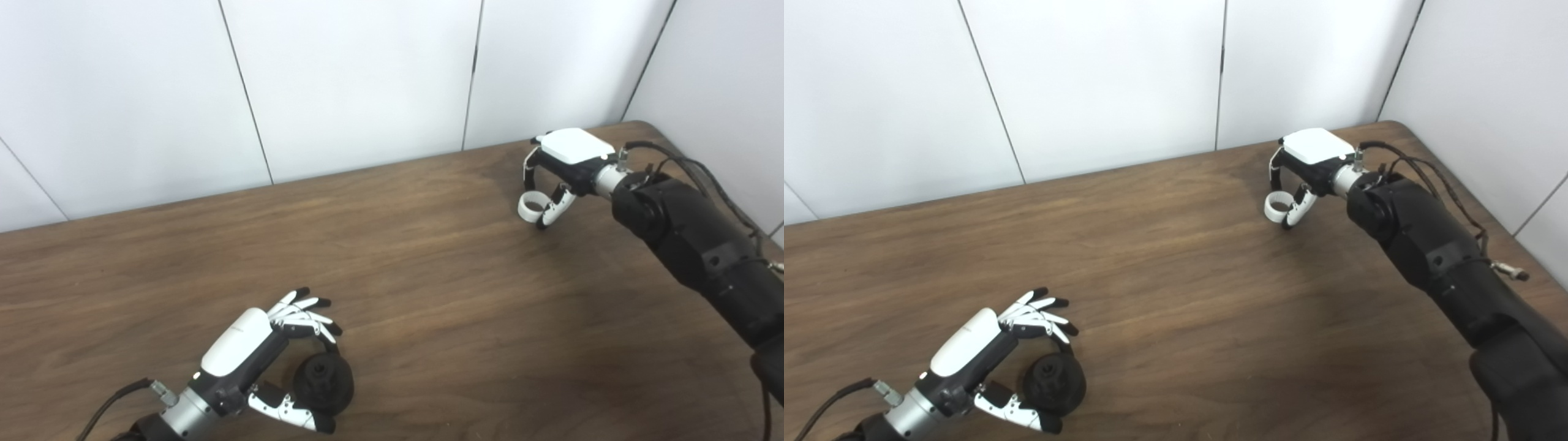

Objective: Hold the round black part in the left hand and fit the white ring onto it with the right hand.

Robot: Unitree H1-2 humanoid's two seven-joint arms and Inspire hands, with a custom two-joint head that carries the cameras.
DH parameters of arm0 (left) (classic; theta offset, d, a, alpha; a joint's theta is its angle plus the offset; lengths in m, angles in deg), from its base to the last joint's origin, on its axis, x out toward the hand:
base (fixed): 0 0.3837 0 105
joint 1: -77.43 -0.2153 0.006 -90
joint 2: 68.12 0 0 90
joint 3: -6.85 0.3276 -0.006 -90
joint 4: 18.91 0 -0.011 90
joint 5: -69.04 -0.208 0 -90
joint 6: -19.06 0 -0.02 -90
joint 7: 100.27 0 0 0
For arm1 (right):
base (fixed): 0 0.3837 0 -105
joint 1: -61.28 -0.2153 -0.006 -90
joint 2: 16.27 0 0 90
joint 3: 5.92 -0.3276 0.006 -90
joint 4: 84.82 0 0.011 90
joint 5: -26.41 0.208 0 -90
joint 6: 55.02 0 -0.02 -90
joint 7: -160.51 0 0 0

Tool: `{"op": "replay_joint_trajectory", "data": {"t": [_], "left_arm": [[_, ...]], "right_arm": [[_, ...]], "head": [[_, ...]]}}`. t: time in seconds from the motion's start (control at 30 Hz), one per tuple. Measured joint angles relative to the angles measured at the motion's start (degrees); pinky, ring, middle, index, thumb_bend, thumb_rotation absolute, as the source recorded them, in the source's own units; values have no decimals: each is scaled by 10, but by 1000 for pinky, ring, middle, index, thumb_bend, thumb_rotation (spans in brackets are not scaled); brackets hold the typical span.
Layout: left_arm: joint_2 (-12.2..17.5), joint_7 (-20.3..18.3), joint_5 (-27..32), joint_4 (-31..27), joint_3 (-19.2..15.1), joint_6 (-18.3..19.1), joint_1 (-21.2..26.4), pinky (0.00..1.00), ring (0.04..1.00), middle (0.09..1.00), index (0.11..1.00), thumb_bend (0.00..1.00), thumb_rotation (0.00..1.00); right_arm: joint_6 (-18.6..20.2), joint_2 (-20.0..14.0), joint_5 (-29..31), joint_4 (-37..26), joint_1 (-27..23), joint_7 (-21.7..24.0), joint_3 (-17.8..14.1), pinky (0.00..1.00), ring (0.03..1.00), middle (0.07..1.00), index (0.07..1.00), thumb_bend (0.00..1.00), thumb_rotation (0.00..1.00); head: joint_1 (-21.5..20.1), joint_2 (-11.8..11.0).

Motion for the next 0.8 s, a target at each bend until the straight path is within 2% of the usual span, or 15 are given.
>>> {"op": "replay_joint_trajectory", "data": {"t": [0.5, 0.8], "left_arm": [[1, 0, -2, 0, -3, 0, 0, 1000, 903, 731, 482, 522, 59], [-6, 6, -5, 18, 0, 0, 2, 1000, 896, 727, 483, 523, 60]], "right_arm": [[0, 0, 0, -2, 3, -4, -3, 1000, 963, 771, 481, 526, 137], [-24, -5, 1, -40, 15, -2, -5, 1000, 953, 751, 481, 525, 133]], "head": [[3, -4], [9, -2]]}}
